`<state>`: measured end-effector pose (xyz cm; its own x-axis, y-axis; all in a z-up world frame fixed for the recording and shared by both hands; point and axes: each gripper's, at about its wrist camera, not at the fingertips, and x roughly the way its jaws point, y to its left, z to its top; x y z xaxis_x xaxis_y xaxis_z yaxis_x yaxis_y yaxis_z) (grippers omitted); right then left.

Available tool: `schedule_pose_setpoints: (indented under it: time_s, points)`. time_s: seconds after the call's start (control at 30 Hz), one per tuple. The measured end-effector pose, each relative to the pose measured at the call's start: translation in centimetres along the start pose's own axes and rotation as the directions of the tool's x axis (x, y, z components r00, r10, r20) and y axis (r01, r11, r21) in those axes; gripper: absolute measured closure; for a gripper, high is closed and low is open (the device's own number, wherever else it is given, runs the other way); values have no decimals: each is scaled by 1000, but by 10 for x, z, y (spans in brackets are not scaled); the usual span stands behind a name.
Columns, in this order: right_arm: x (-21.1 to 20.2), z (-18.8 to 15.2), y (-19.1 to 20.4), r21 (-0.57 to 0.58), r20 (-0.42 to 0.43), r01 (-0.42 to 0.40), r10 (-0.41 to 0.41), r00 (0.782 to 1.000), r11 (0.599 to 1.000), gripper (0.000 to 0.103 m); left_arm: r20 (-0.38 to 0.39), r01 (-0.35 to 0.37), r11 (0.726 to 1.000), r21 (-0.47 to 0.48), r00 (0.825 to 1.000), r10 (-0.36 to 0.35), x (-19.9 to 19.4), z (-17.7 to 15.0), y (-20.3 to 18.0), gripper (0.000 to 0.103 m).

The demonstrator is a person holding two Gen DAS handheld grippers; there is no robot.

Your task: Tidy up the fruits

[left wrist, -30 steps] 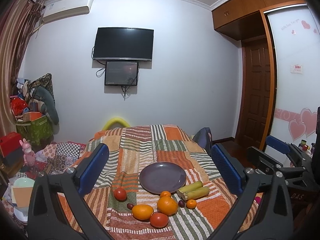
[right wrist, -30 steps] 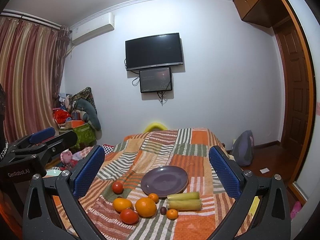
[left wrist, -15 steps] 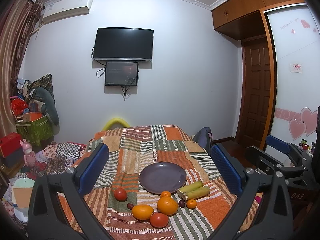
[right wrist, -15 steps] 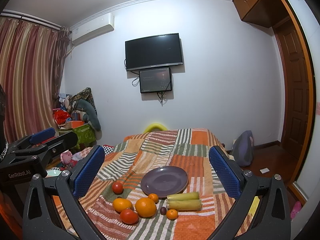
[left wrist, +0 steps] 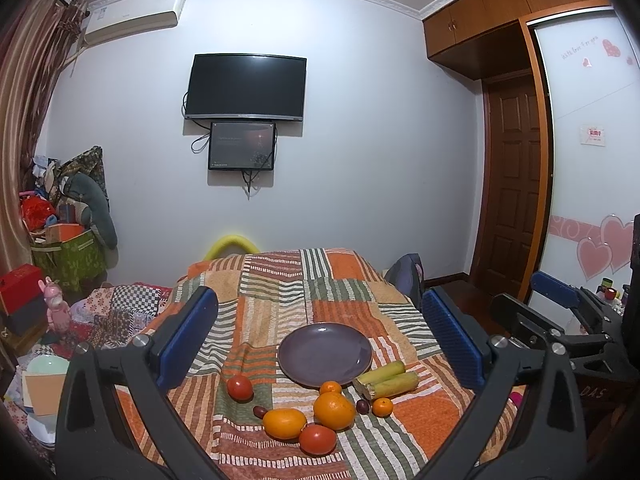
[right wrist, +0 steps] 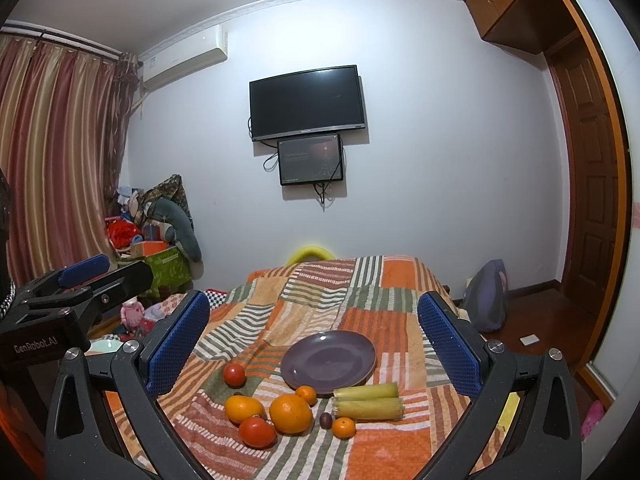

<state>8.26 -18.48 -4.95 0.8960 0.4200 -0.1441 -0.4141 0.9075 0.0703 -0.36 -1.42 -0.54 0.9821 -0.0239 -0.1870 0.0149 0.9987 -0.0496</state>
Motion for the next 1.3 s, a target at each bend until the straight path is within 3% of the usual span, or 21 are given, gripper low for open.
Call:
schedule_pose_setpoints:
  time_s: [0.23,0.33,0.5,0.77,0.97,1.1,1.3]
  points:
    - [6,-3,-4,12,-20,-9,9,1000,1000,3,-27,9,1000,-21,1000,-9,6,-1,5,5]
    - [12,-5,-5,4,-42,-7,7,999,1000,17,-47,3,1000,-8,999,-4,11,-2,6,17]
    - [24,-12,-6,-7,-84,-29,28,996,1000,31,-78,-5,1000,-5,997,5,21,-9,10,22]
    - [60,-36,-9,-16,-217,-86,81,973,996,32,-160,-63,997,36,985,68,45,-21,39,28]
    - [91,-57,-6,4,-334,-120,115,936,993,32,-255,-87,995,53,962,98,73,-41,66,28]
    - [109,-71,-3,-8,-397,-116,103,912,993,32,-336,-80,997,18,938,82,98,-60,85,27]
    - [137,-92,2,-4,-483,-144,124,866,990,32,-425,-97,995,21,900,97,133,-87,102,16]
